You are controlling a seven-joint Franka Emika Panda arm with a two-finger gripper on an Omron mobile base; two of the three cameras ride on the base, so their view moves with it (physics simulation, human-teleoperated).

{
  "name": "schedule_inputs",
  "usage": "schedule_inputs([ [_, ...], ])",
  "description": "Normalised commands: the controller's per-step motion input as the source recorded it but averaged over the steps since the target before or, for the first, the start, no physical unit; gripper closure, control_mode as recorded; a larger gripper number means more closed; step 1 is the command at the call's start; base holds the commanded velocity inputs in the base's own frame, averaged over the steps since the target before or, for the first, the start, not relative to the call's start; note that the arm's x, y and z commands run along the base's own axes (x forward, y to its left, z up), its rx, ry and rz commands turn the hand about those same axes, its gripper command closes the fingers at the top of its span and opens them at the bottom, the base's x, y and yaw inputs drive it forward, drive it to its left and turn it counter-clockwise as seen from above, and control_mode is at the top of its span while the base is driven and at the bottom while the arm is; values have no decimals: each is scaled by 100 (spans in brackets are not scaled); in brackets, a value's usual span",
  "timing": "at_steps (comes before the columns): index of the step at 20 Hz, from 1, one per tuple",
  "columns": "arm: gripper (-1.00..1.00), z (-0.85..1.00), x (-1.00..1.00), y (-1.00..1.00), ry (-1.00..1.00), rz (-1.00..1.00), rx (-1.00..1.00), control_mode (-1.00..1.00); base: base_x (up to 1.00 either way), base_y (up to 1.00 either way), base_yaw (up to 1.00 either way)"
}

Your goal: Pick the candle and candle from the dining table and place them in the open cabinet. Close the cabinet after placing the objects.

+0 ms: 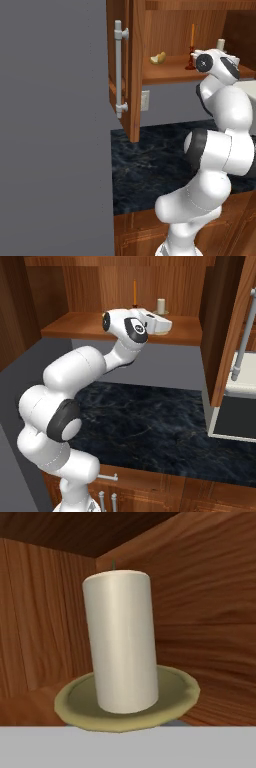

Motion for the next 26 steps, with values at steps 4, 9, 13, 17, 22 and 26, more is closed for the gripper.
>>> schedule_inputs([
  [4,100,-16,32,-10,-3,4,0,-100,0,0,0],
  [9,100,-17,12,-13,-5,3,0,-100,0,0,0],
  [13,100,-15,-4,-6,-3,0,0,-100,0,0,0],
  [17,100,-14,0,-5,1,0,-1,-100,0,0,0],
  [22,100,-6,0,-3,3,0,-3,-100,0,0,0],
  [26,-100,-6,-1,-2,1,0,0,-100,0,0,0],
])
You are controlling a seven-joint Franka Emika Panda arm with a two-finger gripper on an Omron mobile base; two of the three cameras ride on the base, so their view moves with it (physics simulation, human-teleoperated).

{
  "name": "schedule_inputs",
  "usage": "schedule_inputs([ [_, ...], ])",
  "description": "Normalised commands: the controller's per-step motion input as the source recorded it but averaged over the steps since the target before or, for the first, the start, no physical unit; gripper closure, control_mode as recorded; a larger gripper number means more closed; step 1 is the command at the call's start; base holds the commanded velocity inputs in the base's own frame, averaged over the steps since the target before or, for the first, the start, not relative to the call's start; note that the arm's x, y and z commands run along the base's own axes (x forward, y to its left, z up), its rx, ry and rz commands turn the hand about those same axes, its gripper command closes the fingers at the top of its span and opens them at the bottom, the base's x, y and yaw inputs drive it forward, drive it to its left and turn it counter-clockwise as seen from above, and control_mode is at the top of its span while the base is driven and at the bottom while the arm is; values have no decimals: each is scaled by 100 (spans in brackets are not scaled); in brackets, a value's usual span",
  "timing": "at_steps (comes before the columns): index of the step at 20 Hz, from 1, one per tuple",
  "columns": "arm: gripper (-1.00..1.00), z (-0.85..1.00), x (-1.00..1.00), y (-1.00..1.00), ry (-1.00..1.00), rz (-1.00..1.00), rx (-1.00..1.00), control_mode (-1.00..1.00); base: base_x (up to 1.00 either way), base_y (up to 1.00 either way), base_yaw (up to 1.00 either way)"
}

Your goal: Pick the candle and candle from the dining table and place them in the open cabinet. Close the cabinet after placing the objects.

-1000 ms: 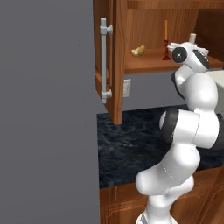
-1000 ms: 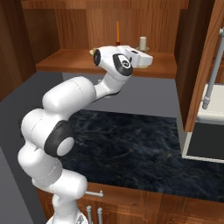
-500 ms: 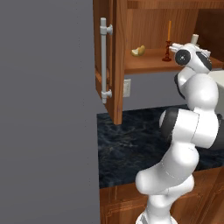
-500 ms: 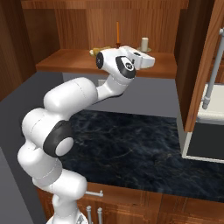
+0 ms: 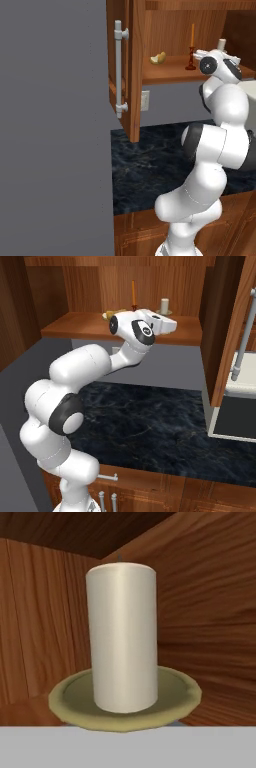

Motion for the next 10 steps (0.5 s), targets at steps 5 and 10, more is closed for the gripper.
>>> schedule_inputs([
  [5,-100,0,-6,-4,-2,0,0,-100,0,0,0],
  [10,-100,0,-5,0,-1,0,0,-100,0,0,0],
])
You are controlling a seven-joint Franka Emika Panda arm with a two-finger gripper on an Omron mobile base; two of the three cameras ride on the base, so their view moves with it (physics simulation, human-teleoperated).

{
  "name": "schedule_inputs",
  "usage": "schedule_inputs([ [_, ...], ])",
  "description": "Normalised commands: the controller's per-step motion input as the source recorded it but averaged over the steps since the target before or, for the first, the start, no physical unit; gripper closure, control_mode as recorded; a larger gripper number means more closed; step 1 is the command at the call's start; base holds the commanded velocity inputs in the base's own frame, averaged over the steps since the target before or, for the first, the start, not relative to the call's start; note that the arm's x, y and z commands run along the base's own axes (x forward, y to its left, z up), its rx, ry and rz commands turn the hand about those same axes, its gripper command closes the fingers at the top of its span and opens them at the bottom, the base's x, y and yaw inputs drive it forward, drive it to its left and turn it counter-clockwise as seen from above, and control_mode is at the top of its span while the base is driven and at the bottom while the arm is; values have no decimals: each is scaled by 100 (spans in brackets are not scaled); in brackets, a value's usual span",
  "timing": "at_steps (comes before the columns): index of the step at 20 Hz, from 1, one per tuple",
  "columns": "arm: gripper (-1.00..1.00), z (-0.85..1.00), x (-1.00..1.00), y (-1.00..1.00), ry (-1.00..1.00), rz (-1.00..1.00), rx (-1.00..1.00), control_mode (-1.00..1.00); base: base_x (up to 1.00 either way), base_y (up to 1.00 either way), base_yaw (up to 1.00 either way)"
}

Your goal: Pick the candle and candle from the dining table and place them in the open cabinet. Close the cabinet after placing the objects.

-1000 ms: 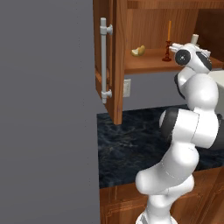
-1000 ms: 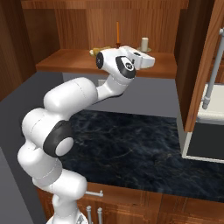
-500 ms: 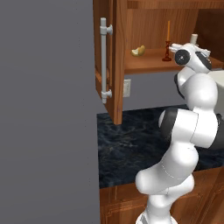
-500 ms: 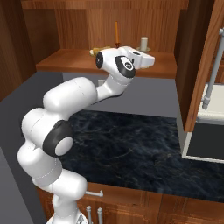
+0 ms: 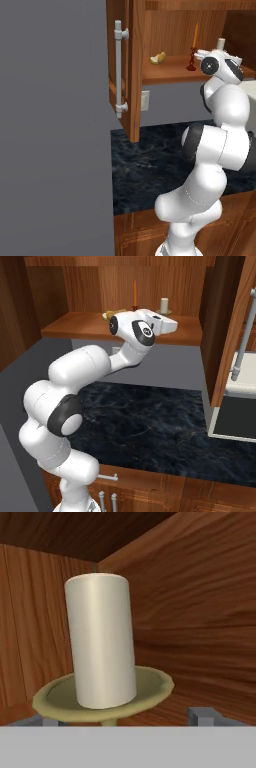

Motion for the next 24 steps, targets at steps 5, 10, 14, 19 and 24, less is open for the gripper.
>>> schedule_inputs([
  [5,-100,0,-18,4,0,2,0,-100,0,0,0],
  [10,-100,0,-36,10,0,3,0,-100,0,0,0],
  [14,-100,0,-37,15,-2,4,0,-100,0,0,0],
  [19,-100,5,-45,21,-3,1,0,-100,0,0,0],
  [24,-100,11,-56,15,0,0,0,-100,0,0,0],
])
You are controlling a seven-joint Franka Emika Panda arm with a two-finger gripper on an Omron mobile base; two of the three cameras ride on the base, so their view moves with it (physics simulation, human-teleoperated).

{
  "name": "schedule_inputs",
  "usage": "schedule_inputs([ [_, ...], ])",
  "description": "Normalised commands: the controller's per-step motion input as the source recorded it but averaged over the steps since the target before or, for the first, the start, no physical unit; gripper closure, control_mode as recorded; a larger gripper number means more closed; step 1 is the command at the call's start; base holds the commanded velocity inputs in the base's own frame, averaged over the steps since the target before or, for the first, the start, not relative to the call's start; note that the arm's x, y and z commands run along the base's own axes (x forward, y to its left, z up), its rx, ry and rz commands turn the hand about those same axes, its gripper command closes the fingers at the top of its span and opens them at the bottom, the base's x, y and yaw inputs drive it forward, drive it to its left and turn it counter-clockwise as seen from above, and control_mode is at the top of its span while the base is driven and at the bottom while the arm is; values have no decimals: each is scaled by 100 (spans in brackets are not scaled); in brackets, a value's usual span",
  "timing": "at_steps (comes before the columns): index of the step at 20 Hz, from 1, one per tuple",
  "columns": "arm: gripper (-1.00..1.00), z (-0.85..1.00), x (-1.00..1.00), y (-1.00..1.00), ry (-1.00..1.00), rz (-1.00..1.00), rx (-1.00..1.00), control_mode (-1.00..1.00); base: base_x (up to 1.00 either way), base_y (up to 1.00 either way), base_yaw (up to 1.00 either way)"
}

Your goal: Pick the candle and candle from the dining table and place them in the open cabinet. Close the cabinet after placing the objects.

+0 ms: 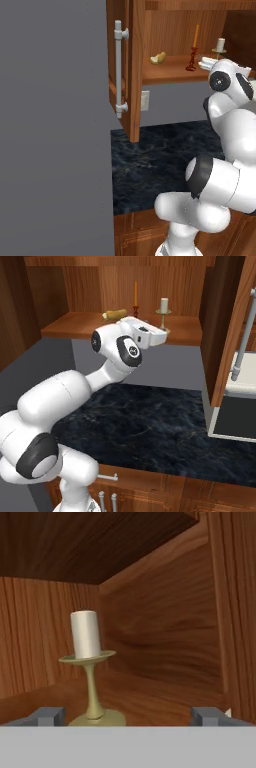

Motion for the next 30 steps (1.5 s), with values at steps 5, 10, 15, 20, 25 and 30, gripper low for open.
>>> schedule_inputs([
  [5,-100,26,-64,3,0,0,2,-100,0,0,0],
  [10,-100,31,-72,3,3,-4,6,-100,0,0,0],
  [15,-100,33,-69,8,10,-5,11,-100,0,0,0],
  [20,-100,22,-81,9,6,-1,13,-100,0,0,0],
  [25,-100,1,-77,21,0,0,9,-100,0,0,0],
  [30,-100,0,-65,27,0,7,8,-100,0,0,0],
])
